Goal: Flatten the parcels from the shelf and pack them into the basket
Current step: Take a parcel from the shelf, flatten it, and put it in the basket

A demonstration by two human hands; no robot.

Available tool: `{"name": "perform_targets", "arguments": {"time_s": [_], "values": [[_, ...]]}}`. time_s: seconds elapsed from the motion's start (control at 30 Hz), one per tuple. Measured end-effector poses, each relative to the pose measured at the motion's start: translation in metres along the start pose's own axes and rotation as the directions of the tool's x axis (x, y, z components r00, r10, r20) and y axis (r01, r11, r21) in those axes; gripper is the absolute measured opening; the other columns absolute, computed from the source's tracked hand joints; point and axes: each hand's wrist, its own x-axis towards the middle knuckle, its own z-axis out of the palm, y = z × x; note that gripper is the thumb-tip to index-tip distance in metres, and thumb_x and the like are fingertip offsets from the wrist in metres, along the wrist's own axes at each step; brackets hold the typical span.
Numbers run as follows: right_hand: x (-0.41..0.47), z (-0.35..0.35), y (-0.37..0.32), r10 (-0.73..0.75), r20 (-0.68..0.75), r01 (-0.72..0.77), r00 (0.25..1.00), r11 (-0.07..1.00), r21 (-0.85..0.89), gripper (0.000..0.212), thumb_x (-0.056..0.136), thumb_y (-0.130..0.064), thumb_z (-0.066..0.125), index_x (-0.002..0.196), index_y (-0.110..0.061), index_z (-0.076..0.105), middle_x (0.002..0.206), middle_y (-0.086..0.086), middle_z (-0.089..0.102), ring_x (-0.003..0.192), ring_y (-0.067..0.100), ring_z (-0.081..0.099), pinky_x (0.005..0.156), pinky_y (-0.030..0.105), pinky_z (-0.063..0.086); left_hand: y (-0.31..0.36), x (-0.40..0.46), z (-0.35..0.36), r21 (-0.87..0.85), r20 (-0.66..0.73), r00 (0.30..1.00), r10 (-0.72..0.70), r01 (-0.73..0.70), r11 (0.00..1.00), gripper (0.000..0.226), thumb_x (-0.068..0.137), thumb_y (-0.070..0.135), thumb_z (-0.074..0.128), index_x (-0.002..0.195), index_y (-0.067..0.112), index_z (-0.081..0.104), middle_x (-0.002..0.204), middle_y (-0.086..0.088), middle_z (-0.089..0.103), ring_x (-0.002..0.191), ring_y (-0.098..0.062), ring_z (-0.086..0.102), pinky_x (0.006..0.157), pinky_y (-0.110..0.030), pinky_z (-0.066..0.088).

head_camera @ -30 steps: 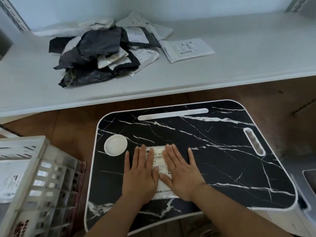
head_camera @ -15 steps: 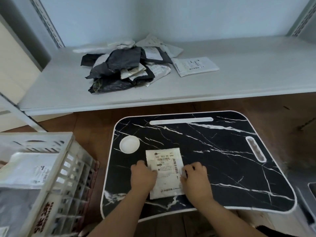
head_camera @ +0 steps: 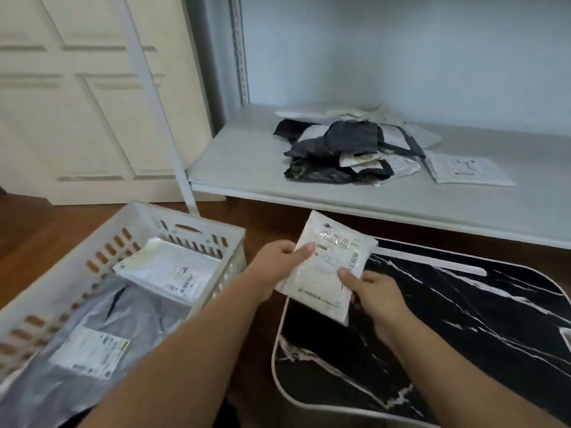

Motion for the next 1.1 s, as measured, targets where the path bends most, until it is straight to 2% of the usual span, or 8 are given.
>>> {"name": "perform_targets", "arguments": {"time_s": [0.1,0.2,0.4,0.57,0.77,0.83,0.97,1.1], "values": [[0.009,0.051,-0.026,-0.092,0.05,0.092,0.994,0.996,0.017,0.006,0.089,-0.008,0.067,0.084,-0.005,0.066,0.082,0.008,0.071,0.056,0.009,0.062,0.047,0.017,0.047,0.002,0.0,-0.057,0.075,0.064,0.998,-0.026,0.021,0.997,0.04,0.08,0.015,0.076,0.114,0.016,0.055,0.11,-0.008,0.068,0.098,-0.027,0.068,0.084,-0.043,0.057],[0.016,0.094,-0.036,-0.15,0.187,0.165,0.971,0.984,-0.069,0.014,0.091,-0.007,0.062,0.105,-0.007,0.062,0.088,0.01,0.07,0.059,0.008,0.059,0.052,0.017,0.048,-0.009,0.003,-0.12,-0.148,-0.128,0.992,-0.011,-0.008,0.989,0.033,0.09,0.0,0.059,0.119,0.016,0.053,0.113,-0.009,0.065,0.097,-0.027,0.066,0.083,-0.041,0.056],[0.039,0.14,-0.014,-0.14,0.275,0.257,0.951,0.852,-0.456,0.042,0.092,-0.024,0.063,0.131,-0.012,0.052,0.109,0.005,0.065,0.087,0.013,0.065,0.085,0.031,0.051,-0.093,0.026,-0.214,-0.168,-0.605,0.748,-0.274,0.217,0.962,0.049,0.079,-0.015,0.045,0.12,0.008,0.057,0.118,-0.021,0.061,0.098,-0.039,0.06,0.086,-0.05,0.053],[0.05,0.177,0.001,-0.296,0.464,0.548,0.835,0.527,-0.649,0.045,0.094,-0.03,0.058,0.137,-0.02,0.048,0.137,-0.004,0.049,0.127,0.015,0.044,0.105,0.029,0.036,-0.115,0.051,-0.203,0.298,-0.514,0.816,-0.265,0.459,0.837,0.051,0.087,-0.005,0.041,0.136,0.007,0.046,0.132,-0.02,0.052,0.118,-0.035,0.05,0.101,-0.042,0.045],[0.064,0.221,0.01,-0.227,0.686,0.711,0.691,0.041,-0.702,0.083,0.094,-0.056,0.043,0.154,-0.02,-0.002,0.161,-0.001,-0.012,0.147,0.016,-0.016,0.121,0.042,0.0,-0.145,0.084,-0.186,0.417,-0.448,0.838,-0.313,0.505,0.756,0.047,0.09,0.001,0.049,0.135,0.006,0.037,0.125,-0.017,0.055,0.111,-0.032,0.055,0.093,-0.04,0.051],[0.072,0.223,0.018,-0.118,0.693,0.697,0.711,-0.018,-0.717,0.095,0.09,-0.064,0.041,0.153,-0.016,-0.011,0.159,0.002,-0.022,0.144,0.017,-0.026,0.12,0.043,-0.008,-0.16,0.091,-0.183,0.615,-0.413,0.879,-0.237,0.462,0.639,0.063,0.089,0.011,0.057,0.143,0.011,0.025,0.128,-0.016,0.051,0.113,-0.031,0.054,0.092,-0.039,0.05],[0.079,0.217,0.029,-0.088,0.7,0.7,0.709,-0.041,-0.713,0.102,0.08,-0.076,0.028,0.152,-0.016,-0.014,0.157,0.001,-0.026,0.141,0.014,-0.031,0.118,0.045,-0.012,-0.177,0.096,-0.176,0.979,-0.181,0.981,-0.065,0.186,0.079,0.076,0.094,0.032,0.051,0.153,0.029,0.004,0.151,-0.014,0.02,0.135,-0.034,0.025,0.105,-0.042,0.033],[0.08,0.217,0.031,-0.092,0.703,0.702,0.705,-0.052,-0.71,0.1,0.085,-0.074,0.031,0.152,-0.016,-0.015,0.157,0.001,-0.027,0.141,0.014,-0.031,0.117,0.046,-0.014,-0.178,0.107,-0.164,0.971,-0.144,0.969,-0.201,0.177,0.161,0.081,0.093,0.024,0.054,0.154,0.022,0.001,0.151,-0.017,0.017,0.134,-0.036,0.027,0.104,-0.044,0.039]]}}
